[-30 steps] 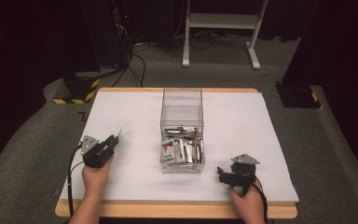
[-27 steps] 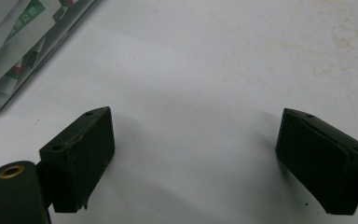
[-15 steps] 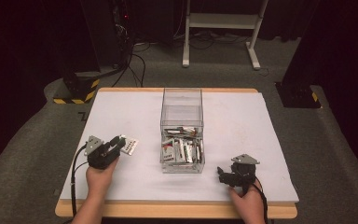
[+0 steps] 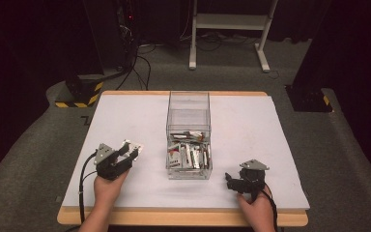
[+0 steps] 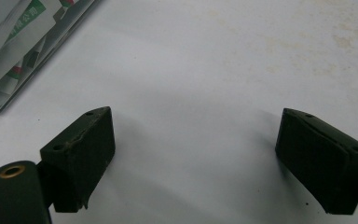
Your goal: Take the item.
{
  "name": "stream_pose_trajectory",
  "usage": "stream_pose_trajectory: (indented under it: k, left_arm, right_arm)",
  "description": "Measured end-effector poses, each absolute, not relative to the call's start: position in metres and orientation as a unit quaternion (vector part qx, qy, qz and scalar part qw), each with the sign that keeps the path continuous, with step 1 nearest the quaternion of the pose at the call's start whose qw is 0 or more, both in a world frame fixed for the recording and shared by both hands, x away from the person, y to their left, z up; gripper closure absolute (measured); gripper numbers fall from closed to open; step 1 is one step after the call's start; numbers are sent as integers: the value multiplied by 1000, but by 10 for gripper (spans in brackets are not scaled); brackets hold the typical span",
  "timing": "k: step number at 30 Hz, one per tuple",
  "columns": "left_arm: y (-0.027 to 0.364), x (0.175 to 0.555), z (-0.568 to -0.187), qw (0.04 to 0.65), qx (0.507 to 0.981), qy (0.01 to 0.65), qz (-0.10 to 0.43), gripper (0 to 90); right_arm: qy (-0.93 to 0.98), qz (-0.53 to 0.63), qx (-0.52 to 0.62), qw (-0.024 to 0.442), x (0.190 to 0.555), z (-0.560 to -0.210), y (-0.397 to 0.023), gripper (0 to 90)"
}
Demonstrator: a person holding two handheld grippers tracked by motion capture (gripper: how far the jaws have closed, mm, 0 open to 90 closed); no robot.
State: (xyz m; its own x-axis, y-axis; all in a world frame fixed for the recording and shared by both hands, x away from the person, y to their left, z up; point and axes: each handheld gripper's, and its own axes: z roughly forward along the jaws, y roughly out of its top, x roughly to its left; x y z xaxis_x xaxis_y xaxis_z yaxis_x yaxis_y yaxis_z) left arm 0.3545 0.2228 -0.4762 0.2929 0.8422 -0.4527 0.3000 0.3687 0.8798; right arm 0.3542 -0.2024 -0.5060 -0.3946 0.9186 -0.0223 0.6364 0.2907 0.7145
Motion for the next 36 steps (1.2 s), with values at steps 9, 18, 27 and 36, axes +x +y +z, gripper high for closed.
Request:
stream_pose_trajectory:
  k: [9,18,27,36]
  left_arm:
    - [195,340,-488,580,585,528,208,451]
    - [161,325,-514,506,672,504,194,403]
    - [161,324,-517,502,673,514,175,381]
    - [161,323,-518,500,676,510,180,376]
  right_arm:
    - [772,318,504,221,354,-506,-202,118]
    - [773,318,504,220,354,-506,-203,118]
    - [773,319,504,219,354,-506,-203,118]
    - [772,318,503,221,354,-506,-203,118]
